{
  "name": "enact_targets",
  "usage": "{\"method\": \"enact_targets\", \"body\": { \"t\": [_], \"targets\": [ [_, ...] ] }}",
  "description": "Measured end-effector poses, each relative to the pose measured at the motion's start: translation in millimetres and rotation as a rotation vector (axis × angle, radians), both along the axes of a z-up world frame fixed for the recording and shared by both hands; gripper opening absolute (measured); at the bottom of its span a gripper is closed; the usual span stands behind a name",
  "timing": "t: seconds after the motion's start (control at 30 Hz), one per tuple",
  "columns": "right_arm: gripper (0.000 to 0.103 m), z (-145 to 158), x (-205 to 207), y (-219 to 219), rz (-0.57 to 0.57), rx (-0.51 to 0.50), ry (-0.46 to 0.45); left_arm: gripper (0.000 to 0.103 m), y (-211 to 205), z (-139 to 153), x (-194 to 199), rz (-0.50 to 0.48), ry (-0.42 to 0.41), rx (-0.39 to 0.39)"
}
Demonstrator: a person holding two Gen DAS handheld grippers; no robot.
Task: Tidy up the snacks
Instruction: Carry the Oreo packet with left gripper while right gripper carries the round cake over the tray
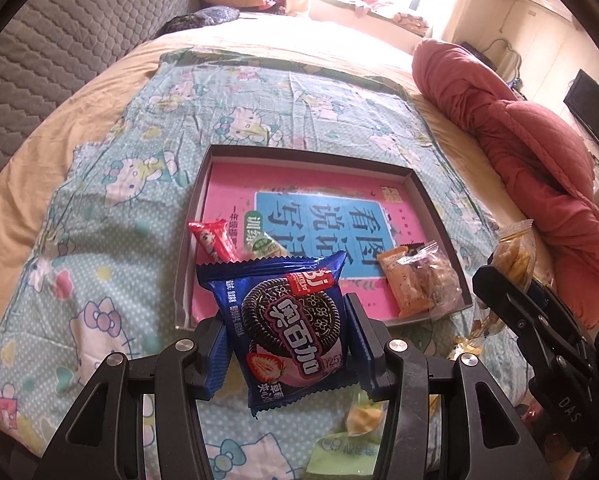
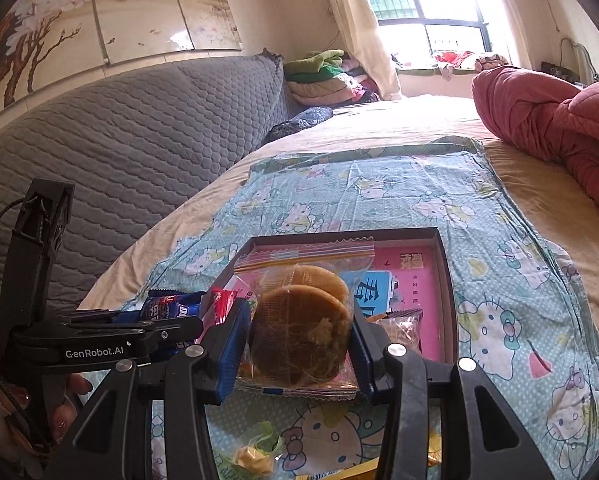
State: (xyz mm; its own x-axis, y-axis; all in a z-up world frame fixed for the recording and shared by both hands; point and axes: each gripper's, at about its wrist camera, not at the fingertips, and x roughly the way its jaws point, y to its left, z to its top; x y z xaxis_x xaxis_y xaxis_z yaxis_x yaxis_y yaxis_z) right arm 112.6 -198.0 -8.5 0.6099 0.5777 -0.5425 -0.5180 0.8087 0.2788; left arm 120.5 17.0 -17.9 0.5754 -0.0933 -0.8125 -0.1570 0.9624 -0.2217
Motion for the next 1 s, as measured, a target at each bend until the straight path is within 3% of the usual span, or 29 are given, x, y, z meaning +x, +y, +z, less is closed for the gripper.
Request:
{"method": "enact_targets", "body": {
  "t": [0.37, 1.0],
  "targets": [
    [0.047, 2, 12, -1, -0.017, 0.028, 0.006, 0.053, -10, 0, 15, -0.025, -0.013, -0.002],
    [0.047, -11, 42, 7, -0.026, 0.054, 0.081, 0.053, -15, -23, 37, -0.034, 0.034, 0.006]
  ]
}}
